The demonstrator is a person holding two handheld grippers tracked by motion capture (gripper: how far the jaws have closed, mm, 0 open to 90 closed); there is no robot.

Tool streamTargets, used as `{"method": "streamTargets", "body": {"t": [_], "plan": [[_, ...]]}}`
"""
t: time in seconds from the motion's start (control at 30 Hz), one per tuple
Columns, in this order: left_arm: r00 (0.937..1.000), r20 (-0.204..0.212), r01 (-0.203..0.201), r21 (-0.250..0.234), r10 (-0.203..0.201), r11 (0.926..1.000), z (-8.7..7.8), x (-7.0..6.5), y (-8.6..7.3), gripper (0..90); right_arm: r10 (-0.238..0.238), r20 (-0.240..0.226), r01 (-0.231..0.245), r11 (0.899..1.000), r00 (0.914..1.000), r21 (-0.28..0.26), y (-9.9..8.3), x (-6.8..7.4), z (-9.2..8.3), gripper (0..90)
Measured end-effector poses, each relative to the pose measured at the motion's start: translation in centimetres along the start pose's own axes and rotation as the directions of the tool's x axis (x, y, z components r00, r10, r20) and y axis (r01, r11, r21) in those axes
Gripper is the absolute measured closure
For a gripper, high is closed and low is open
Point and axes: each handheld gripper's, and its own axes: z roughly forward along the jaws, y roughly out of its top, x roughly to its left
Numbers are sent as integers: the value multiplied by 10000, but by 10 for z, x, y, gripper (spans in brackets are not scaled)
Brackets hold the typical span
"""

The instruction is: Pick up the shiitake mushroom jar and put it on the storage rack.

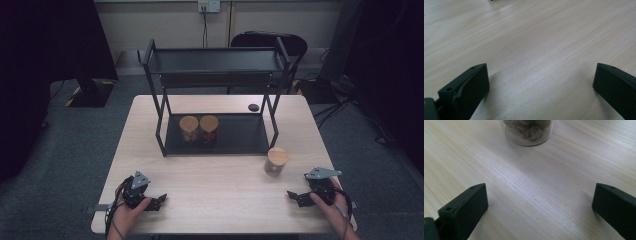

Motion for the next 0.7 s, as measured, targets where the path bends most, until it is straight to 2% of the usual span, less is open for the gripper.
{"method": "streamTargets", "body": {"t": [0.23, 0.7], "plan": [[10000, 0, -1, -1, 1, 10000, 0, 0, 0, 2, 296, -18, -296, 9995, 9996, 63, 6, -1, 1, 14], [10000, 1, 0, -1, 0, 10000, 0, 0, 0, 1, -199, -84, 199, 9998, 9998, -34, 26, 5, 5, 14]]}}
